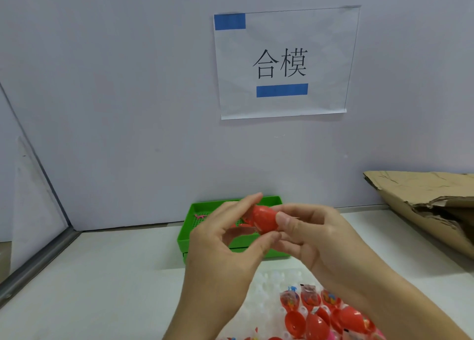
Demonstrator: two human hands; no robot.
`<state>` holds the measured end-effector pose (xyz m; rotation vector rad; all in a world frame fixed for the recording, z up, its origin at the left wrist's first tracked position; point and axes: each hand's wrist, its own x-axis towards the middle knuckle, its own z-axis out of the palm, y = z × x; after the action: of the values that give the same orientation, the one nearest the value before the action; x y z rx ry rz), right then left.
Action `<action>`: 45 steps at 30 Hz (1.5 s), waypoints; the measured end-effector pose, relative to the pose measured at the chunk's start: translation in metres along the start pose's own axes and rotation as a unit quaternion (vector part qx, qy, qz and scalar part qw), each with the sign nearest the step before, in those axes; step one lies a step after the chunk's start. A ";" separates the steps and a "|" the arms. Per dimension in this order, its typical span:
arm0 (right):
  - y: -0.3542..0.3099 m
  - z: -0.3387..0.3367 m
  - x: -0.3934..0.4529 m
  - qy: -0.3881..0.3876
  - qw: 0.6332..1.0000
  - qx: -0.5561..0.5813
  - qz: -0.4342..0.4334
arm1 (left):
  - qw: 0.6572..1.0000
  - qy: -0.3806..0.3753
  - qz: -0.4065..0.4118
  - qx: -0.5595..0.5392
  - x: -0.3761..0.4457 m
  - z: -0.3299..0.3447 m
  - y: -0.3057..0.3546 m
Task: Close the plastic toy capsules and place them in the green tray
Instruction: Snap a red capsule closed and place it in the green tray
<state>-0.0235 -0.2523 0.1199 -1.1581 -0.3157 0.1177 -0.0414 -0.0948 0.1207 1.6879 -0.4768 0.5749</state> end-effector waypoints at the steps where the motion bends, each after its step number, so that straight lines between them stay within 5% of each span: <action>1: -0.002 0.000 0.000 -0.020 0.999 0.041 0.021 | 1.000 -0.005 -0.006 -0.028 0.001 0.001 0.000; 5: -0.003 0.000 -0.001 -0.061 0.992 0.082 0.068 | 0.999 -0.022 -0.013 -0.045 0.003 -0.001 0.000; 8: -0.001 0.006 -0.002 -0.014 0.998 0.045 0.052 | 1.000 -0.014 -0.020 -0.017 0.002 -0.001 -0.003; 13: 0.002 0.018 -0.007 0.053 0.958 -0.273 -0.068 | 0.987 0.025 0.005 0.159 0.000 -0.002 -0.010; 16: 0.005 0.021 -0.003 0.090 0.927 -0.348 -0.108 | 0.975 0.020 0.036 0.218 0.000 0.000 -0.011; 20: 0.005 0.013 0.000 0.125 0.949 -0.274 -0.095 | 0.980 0.004 0.023 0.197 -0.002 0.004 -0.008; 25: -0.010 -0.036 0.023 0.234 0.971 0.053 0.019 | 0.983 0.013 0.008 0.184 -0.002 0.002 -0.007; 29: -0.033 -0.096 0.047 0.341 0.906 0.249 0.007 | 0.983 0.024 0.006 0.181 -0.003 0.002 -0.008; 37: -0.055 -0.157 0.089 0.531 0.762 0.356 -0.104 | 0.984 0.021 0.021 0.178 -0.003 0.011 -0.011; 40: -0.058 -0.165 0.096 0.557 0.774 0.297 -0.048 | 0.979 0.026 0.026 0.200 -0.002 0.011 -0.014; 42: -0.057 -0.166 0.095 0.538 0.756 0.358 -0.102 | 0.979 0.030 0.021 0.199 -0.001 0.012 -0.016; 45: -0.053 -0.149 0.080 0.442 0.833 0.323 -0.076 | 0.982 0.034 0.012 0.188 -0.001 0.011 -0.017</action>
<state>0.0938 -0.3840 0.1288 -0.4116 0.4429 -0.4287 -0.0309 -0.1023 0.1056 2.0142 -0.3542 0.7738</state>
